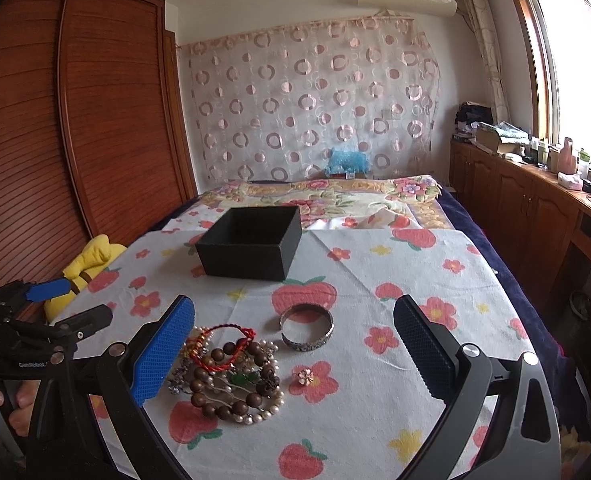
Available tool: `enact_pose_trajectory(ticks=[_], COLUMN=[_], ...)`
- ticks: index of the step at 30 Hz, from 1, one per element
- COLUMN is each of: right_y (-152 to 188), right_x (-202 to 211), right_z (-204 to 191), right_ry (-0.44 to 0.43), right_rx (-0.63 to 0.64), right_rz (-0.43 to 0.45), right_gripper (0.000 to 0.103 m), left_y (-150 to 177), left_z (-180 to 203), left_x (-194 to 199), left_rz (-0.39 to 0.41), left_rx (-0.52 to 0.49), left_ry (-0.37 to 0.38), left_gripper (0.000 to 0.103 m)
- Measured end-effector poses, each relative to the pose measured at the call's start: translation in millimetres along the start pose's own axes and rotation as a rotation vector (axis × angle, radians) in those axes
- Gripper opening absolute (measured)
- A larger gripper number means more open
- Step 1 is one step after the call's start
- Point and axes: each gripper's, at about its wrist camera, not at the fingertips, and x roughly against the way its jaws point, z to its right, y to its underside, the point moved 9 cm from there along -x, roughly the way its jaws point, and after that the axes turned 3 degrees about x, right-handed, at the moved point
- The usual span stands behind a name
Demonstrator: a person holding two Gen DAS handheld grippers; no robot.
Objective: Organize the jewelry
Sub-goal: 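Grasp the red-string bracelet with the left gripper while the right gripper grasps the silver bangle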
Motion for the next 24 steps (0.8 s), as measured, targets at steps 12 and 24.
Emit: enact_pose_trajectory(ticks=[12, 24], right_y=[30.0, 33.6], right_x=[-21.0, -40.6], right_z=[16.6, 30.0], right_ry=[-0.017, -0.009], right_rx=[0.035, 0.062], right_rz=[-0.088, -0.135], right_gripper=[0.097, 0.096], left_y=[3.3, 1.3], left_z=[26.1, 57.2], left_x=[-31.5, -71.8], left_rz=[-0.071, -0.200], left_rx=[-0.074, -0.148], left_ry=[0.131, 0.259], left_gripper=[0.096, 0.061])
